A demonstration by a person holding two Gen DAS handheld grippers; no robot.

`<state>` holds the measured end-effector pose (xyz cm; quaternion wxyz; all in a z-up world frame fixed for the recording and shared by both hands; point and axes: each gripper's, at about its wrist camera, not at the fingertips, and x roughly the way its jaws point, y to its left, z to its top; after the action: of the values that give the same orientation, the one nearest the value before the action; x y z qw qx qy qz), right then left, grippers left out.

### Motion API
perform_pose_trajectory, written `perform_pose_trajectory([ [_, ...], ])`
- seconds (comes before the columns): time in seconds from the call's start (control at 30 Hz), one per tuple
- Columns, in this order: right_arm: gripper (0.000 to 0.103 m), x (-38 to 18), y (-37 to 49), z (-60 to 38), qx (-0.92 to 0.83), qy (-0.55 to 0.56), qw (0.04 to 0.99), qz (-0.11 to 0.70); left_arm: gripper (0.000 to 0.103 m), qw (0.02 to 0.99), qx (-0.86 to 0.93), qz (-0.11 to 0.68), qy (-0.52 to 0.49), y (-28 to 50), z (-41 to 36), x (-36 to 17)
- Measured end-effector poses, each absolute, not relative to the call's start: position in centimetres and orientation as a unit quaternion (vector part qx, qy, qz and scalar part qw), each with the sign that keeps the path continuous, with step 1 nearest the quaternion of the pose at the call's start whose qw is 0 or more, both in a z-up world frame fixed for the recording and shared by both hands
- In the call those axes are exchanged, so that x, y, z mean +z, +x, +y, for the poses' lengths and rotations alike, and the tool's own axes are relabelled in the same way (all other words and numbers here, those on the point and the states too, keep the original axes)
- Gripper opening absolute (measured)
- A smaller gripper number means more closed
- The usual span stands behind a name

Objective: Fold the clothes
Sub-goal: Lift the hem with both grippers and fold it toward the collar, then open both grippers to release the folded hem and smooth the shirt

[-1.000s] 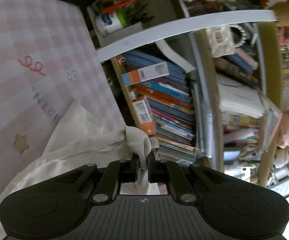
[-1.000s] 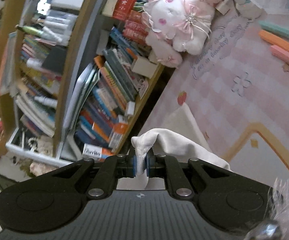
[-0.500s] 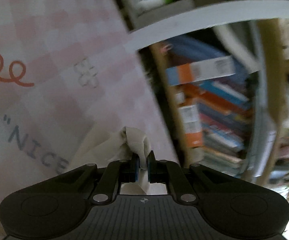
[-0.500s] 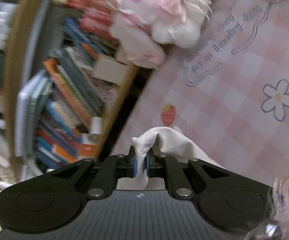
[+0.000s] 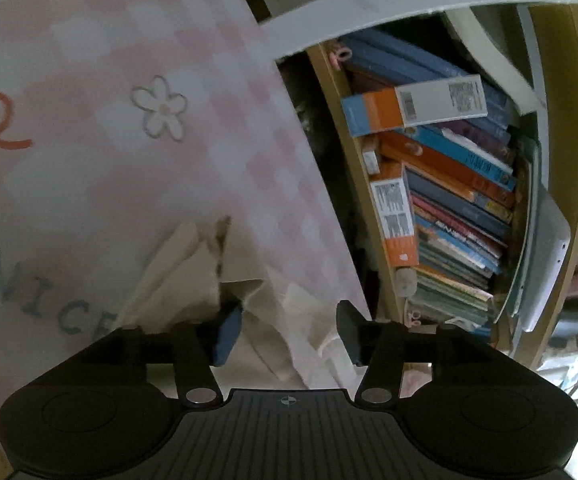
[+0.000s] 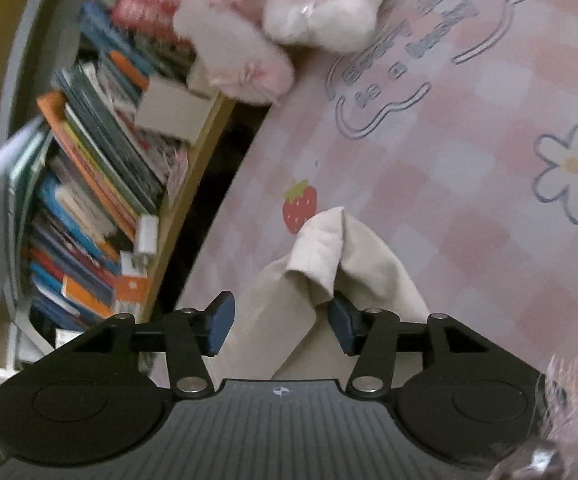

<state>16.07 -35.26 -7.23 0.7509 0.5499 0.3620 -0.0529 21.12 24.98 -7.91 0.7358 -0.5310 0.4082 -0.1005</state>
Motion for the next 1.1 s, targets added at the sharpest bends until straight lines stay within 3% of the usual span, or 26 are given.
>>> perform_pose_trajectory([
  [0.07, 0.05, -7.2, 17.2, -35.3, -0.048, 0.546, 0.75, 0.371, 0.052, 0.726, -0.097, 0.406, -0.546, 22.3, 25.1, -8.1],
  [0.23, 0.049, -5.5, 18.2, -38.1, -0.094, 0.599, 0.755, 0.251, 0.053, 0.719, -0.018, 0.296, -0.629, 22.6, 28.5, -6.6],
  [0.3, 0.05, -4.9, 17.8, -38.4, -0.089, 0.597, 0.758, 0.249, 0.054, 0.736, -0.026, 0.291, -0.61, 22.1, 28.9, -5.4],
  [0.47, 0.051, -2.0, 16.5, -33.5, -0.07, 0.371, 0.863, 0.334, 0.054, 0.844, -0.059, 0.365, -0.389, 19.3, 23.9, -2.3],
  [0.6, 0.051, -1.1, 14.7, -24.6, -0.035, 0.116, 0.925, 0.361, 0.051, 0.903, -0.118, 0.386, -0.15, 16.8, 14.1, -1.7],
  [0.67, 0.051, -1.3, 14.2, -20.5, -0.016, 0.039, 0.934, 0.354, 0.051, 0.912, -0.149, 0.376, -0.06, 15.8, 9.1, -2.0],
  [0.83, 0.054, -2.4, 14.6, -15.7, -0.001, -0.009, 0.937, 0.351, 0.052, 0.909, -0.21, 0.351, 0.075, 14.7, 0.2, -2.9],
  [1.0, 0.054, -2.4, 16.4, -14.9, 0.017, -0.012, 0.927, 0.375, 0.053, 0.906, -0.224, 0.347, 0.094, 14.4, -0.8, -3.0],
  [1.1, 0.053, -2.4, 17.6, -15.8, 0.05, 0.046, 0.913, 0.402, 0.053, 0.905, -0.228, 0.344, 0.099, 14.3, -0.6, -3.0],
])
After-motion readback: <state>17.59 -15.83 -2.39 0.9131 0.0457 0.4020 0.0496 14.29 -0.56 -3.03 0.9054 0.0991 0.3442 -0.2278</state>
